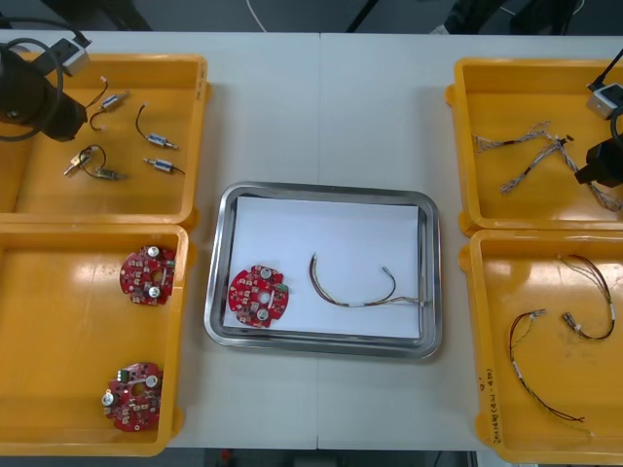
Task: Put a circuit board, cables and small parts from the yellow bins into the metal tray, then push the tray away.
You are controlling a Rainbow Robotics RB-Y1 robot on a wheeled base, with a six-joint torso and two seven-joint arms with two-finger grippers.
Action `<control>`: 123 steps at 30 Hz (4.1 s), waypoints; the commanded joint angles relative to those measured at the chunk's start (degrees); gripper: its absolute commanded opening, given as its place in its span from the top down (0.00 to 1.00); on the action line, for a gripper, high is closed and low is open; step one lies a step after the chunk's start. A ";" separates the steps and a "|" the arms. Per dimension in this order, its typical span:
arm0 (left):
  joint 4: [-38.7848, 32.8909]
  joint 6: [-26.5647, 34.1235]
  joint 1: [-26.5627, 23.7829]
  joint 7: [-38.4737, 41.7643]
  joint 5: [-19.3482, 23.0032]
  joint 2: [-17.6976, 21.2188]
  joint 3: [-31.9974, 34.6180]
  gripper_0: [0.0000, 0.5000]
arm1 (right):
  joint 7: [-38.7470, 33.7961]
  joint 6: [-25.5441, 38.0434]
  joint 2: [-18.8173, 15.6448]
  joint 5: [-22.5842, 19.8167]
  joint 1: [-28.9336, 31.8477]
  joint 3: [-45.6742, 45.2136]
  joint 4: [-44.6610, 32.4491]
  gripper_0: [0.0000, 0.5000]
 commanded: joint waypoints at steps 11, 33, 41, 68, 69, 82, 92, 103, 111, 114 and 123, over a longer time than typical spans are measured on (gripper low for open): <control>-10.79 15.94 0.18 11.10 -7.94 3.01 6.83 1.00 | 10.21 -9.11 -4.11 -0.74 -8.32 -0.25 13.87 0.00; -32.94 40.37 0.09 28.24 -16.81 -4.46 6.30 1.00 | 12.76 -10.61 -4.02 -0.39 -6.56 -0.16 16.68 0.00; -40.32 46.75 0.09 35.62 -20.15 -10.44 5.42 1.00 | 12.76 -11.40 -4.02 -1.36 -5.07 -0.07 16.68 0.00; -49.55 46.75 1.32 70.16 -15.41 -21.60 -12.69 1.00 | 12.67 -12.02 -3.40 -5.75 -2.43 1.69 16.77 1.00; -49.55 46.75 1.49 70.69 -15.32 -21.69 -13.12 1.00 | 12.76 -12.02 -3.40 -5.84 -2.43 1.69 16.68 1.00; -49.37 38.18 6.24 75.88 -17.08 -21.69 -20.77 1.00 | 12.67 -4.72 -3.58 -1.97 -2.61 1.42 6.31 1.00; -49.37 33.61 8.61 77.55 -19.10 -21.51 -23.41 1.00 | 11.18 9.08 -4.19 -1.09 -2.61 -2.18 -5.11 1.00; -45.68 29.30 8.88 78.87 -20.94 -21.51 -26.40 1.00 | 9.68 24.02 -4.11 -1.88 -2.52 -2.18 -17.59 1.00; -45.59 29.30 9.05 79.48 -21.82 -21.51 -27.98 0.99 | 8.63 29.43 -3.93 -6.01 -0.15 -1.92 -27.00 1.00; -45.59 29.21 9.05 79.83 -21.82 -21.42 -27.98 0.83 | 8.01 29.43 -3.93 -8.56 2.40 -1.56 -31.92 1.00; -45.86 28.68 8.97 80.71 -21.91 -21.51 -27.89 0.02 | 6.08 29.43 -0.59 -10.06 5.39 -1.12 -43.78 1.00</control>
